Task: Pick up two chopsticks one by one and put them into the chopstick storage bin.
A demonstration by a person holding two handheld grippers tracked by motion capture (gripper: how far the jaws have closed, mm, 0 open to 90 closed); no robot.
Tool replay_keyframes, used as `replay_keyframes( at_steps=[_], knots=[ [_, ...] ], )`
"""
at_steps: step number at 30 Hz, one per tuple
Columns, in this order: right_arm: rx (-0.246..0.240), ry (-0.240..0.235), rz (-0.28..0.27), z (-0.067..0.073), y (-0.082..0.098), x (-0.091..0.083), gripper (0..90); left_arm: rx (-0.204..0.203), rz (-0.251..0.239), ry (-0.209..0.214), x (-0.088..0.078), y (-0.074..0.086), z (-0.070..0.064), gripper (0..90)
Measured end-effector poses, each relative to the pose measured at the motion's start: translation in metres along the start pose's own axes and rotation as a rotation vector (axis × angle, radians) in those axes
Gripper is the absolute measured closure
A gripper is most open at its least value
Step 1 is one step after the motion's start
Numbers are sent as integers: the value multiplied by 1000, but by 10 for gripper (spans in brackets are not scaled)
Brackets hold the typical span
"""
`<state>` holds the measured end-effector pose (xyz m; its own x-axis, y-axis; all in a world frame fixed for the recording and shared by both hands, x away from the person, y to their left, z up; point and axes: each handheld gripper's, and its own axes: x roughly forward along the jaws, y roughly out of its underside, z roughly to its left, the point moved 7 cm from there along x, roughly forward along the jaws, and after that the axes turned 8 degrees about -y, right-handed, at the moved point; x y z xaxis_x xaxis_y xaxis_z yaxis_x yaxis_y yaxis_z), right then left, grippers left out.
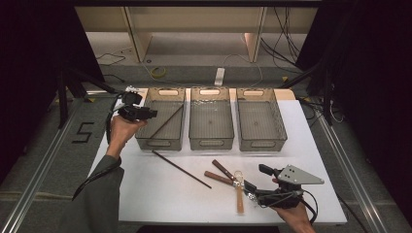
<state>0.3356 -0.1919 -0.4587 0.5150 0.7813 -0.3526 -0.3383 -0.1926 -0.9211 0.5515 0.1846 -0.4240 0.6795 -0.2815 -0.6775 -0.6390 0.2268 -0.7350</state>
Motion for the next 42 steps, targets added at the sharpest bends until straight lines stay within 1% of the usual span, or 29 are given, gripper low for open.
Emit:
replay_keyframes(
  at_steps=[2,4,6,7,8,9,10,11,12,13,14,15,16,18,22,27,29,33,38,40,42],
  knots=[
    [0,0,0,0,0,0,229,15,-19,35,-9,0,-7,495],
    [-1,1,0,0,0,0,229,31,-42,59,-20,1,-15,437],
    [0,2,-1,0,0,0,229,51,-69,89,-30,3,-22,397],
    [0,2,-1,0,0,0,230,68,-85,104,-35,5,-26,376],
    [2,3,-2,0,0,-1,230,91,-77,114,-38,6,-29,362],
    [3,3,-3,0,-1,-1,230,120,-62,114,-41,6,-31,346],
    [4,2,-7,0,-1,-1,230,138,-65,116,-45,6,-34,323],
    [-1,3,-5,0,-1,-1,230,142,-77,137,-50,5,-38,312],
    [-5,3,-5,0,-1,-1,230,152,-79,164,-54,5,-42,309],
    [-4,1,-7,1,-1,-2,230,174,-72,172,-57,5,-46,300],
    [-4,-1,-6,1,-1,-2,230,199,-59,165,-58,7,-49,284],
    [-5,-1,-4,1,-1,-1,230,223,-53,159,-59,8,-52,275],
    [-6,-2,-2,1,-1,-1,230,243,-47,162,-60,9,-55,270],
    [-5,-5,-3,1,-1,-1,230,274,-27,180,-61,12,-62,258],
    [-6,-7,-6,2,-1,-1,230,321,-3,190,-61,17,-73,229],
    [-8,-5,-8,2,-2,-2,229,398,45,189,-55,28,-84,194],
    [-9,-6,-10,2,-2,-2,229,408,51,201,-55,30,-88,186],
    [-8,-6,-14,2,-2,-2,229,436,66,206,-54,35,-93,180],
    [-10,-5,-9,2,-2,-2,229,492,103,225,-54,41,-100,177],
    [-11,-3,-8,2,-1,-2,229,507,117,229,-53,44,-102,178],
    [-13,-3,-7,2,-1,-2,229,537,140,235,-52,48,-104,184]
  ],
)
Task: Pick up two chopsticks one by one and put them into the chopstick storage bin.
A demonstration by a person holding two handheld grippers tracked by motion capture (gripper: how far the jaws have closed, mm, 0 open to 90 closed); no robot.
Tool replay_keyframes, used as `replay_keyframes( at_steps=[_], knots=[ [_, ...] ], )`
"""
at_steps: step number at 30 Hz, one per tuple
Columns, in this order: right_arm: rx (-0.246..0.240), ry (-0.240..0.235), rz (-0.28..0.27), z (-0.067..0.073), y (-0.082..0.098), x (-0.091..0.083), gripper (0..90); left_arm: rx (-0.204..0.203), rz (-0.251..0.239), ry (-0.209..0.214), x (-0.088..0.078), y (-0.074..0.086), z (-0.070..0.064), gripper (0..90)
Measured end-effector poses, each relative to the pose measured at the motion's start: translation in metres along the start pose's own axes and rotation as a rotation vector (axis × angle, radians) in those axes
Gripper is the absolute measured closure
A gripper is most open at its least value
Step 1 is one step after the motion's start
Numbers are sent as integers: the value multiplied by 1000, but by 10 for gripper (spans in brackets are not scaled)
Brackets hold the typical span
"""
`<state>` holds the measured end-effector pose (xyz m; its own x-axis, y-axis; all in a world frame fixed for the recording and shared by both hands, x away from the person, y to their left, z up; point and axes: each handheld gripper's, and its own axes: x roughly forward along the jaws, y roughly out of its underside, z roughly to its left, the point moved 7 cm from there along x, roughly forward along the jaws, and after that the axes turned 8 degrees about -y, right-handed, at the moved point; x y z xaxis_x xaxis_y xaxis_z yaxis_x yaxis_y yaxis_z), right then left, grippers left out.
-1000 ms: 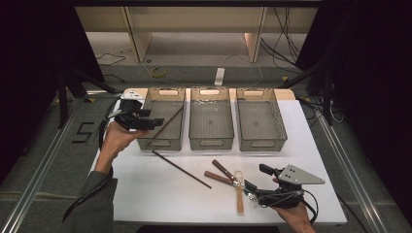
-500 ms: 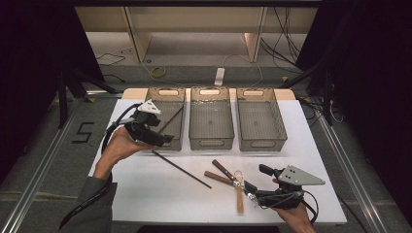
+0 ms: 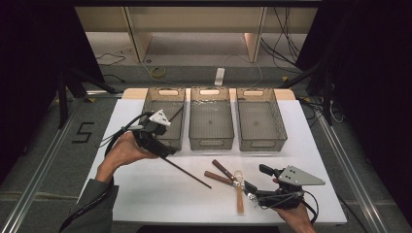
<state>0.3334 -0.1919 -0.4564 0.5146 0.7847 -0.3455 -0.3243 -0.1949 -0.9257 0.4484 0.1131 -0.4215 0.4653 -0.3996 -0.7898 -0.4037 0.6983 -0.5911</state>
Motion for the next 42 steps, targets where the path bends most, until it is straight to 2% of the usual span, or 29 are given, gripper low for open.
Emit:
replay_keyframes(
  at_steps=[7,16,23,26,27,29,34,36,37,38,40,42],
  knots=[
    [3,0,-1,0,0,0,229,71,72,26,10,5,-12,190],
    [1,2,-1,0,0,0,229,139,112,59,21,8,-27,169],
    [2,2,1,-1,0,-1,229,170,119,83,30,9,-33,168],
    [1,3,-4,-1,0,-1,229,197,150,91,37,13,-36,174],
    [1,3,-4,-1,0,-1,229,212,162,89,40,15,-36,179],
    [-1,3,-2,-1,0,-1,229,210,171,90,46,16,-37,190],
    [-4,4,1,-2,0,-1,229,237,224,107,57,26,-35,240],
    [-3,4,1,-2,0,-1,229,226,227,116,63,29,-35,265],
    [-3,3,-1,-2,0,0,229,242,247,120,65,32,-34,279],
    [-3,5,3,-2,0,-1,229,227,247,118,68,33,-35,292],
    [-1,7,2,-3,0,-1,229,250,277,118,71,37,-33,325],
    [-2,7,3,-3,0,0,229,252,288,111,74,39,-32,347]
  ],
)
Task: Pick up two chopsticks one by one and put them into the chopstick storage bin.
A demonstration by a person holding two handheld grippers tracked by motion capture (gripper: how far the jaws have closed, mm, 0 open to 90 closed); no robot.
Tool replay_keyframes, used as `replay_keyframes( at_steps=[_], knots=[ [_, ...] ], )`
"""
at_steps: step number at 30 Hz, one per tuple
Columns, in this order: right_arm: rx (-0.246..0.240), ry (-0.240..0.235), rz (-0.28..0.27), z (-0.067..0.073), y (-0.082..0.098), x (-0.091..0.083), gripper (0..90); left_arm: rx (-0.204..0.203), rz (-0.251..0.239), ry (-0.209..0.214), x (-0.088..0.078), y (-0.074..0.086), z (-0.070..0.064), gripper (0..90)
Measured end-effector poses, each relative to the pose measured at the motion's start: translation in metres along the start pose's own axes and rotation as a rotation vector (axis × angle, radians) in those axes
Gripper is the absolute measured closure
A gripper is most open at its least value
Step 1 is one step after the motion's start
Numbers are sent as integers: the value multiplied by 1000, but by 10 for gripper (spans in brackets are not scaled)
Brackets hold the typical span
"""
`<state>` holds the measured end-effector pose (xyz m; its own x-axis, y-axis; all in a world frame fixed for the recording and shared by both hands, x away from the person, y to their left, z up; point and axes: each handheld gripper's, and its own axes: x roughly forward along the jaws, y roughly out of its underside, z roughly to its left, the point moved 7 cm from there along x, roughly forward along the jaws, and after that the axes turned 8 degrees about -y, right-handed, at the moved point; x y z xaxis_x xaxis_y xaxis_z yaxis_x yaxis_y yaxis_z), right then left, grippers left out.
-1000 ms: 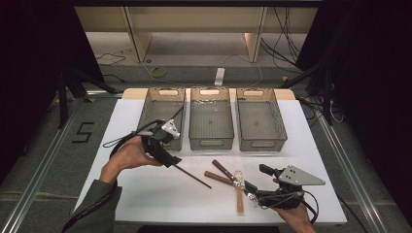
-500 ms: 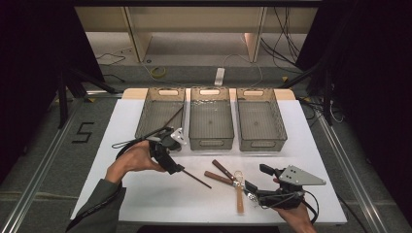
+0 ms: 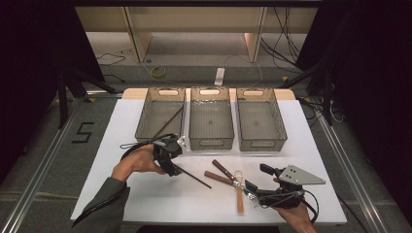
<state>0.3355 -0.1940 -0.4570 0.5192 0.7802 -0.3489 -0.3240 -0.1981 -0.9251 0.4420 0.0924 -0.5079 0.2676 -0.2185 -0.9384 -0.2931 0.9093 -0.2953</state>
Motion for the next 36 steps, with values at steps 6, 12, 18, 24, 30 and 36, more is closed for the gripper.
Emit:
replay_keyframes(
  at_steps=[6,12,18,24,30,36],
  knots=[
    [-1,0,-1,0,0,0,229,17,22,5,8,3,2,428],
    [-5,1,3,0,0,0,229,29,32,16,15,2,2,469],
    [-4,2,-1,0,0,0,229,23,39,18,17,4,6,508],
    [-8,0,-1,0,0,0,229,31,62,34,21,6,7,552],
    [-8,4,4,0,0,0,229,40,109,34,20,8,5,597],
    [-10,6,5,0,0,-1,230,73,125,39,19,8,2,675]
  ],
)
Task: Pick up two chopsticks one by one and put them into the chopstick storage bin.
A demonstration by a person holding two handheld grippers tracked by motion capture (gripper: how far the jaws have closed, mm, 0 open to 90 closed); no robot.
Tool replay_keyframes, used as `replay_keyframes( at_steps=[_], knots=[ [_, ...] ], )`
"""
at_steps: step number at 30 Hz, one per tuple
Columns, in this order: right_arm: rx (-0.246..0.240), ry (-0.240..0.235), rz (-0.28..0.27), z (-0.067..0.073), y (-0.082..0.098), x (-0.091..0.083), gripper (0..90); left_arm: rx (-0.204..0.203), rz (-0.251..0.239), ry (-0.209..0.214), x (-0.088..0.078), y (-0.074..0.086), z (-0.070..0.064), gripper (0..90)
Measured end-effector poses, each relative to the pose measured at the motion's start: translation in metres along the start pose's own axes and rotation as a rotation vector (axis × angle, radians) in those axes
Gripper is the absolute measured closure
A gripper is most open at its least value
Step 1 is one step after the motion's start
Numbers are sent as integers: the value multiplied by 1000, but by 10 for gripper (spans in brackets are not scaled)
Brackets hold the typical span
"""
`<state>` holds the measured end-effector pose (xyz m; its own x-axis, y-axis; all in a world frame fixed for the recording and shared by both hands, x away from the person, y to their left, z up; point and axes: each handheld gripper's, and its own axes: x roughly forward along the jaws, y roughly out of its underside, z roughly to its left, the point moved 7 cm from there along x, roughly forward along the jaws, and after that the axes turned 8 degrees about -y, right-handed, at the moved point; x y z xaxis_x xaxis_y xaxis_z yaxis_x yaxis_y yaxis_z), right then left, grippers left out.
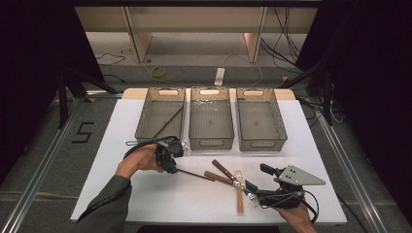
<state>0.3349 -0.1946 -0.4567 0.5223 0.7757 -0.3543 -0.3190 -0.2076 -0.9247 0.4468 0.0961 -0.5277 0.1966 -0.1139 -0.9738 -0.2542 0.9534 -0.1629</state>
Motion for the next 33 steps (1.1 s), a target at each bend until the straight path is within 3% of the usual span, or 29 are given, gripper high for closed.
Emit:
replay_keyframes(
  at_steps=[8,18,33],
  knots=[
    [-10,2,4,1,0,1,230,53,5,-7,-1,1,-3,711],
    [-10,6,7,1,1,0,230,122,46,-9,-3,6,-13,759],
    [-13,4,12,1,1,0,230,150,50,-6,-6,12,-29,803]
  ],
)
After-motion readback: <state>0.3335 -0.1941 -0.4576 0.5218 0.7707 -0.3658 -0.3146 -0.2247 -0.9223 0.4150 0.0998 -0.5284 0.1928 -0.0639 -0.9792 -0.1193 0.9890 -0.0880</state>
